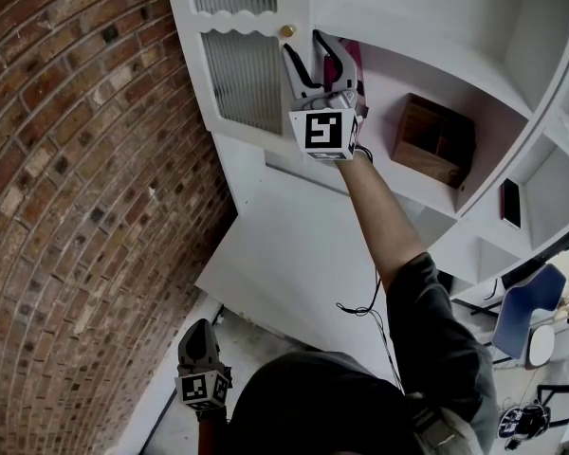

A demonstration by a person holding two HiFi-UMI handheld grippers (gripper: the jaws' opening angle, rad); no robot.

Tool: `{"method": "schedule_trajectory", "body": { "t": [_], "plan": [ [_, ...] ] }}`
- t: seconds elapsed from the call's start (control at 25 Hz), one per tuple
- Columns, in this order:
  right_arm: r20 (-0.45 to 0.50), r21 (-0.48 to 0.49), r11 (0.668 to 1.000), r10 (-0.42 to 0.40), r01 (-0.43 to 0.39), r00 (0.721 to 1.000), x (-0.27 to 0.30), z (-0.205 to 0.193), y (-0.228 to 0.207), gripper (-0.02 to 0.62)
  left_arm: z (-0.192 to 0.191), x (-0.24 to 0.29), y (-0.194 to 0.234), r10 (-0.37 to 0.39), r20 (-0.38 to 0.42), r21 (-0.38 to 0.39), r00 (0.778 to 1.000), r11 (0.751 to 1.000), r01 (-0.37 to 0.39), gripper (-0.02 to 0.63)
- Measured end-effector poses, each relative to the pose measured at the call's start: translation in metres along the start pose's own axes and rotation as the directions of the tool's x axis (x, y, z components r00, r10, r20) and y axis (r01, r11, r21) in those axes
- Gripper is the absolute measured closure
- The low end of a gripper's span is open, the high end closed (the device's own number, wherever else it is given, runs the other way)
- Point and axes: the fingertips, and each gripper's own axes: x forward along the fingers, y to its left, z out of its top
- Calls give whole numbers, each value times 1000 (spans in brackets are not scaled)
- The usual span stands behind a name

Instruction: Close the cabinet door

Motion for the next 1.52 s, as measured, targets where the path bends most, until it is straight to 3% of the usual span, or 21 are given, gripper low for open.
{"method": "schedule_trajectory", "body": {
  "t": [0.76,0.96,1.2,1.52],
  "plan": [
    [-46,-78,997,-20,16,999,1,-3,1,396,9,-4,-4,6,12,0,1000,1000,-6,604],
    [-73,-52,999,-11,8,997,-1,0,0,396,12,-6,-7,-1,26,18,1000,1000,0,604],
    [-36,-8,1000,-3,2,999,-20,17,-9,397,21,-2,-7,-15,44,38,999,999,13,604],
    [-3,127,992,28,-27,1000,-62,33,-14,423,34,4,-11,-37,69,52,997,998,33,604]
  ]
}}
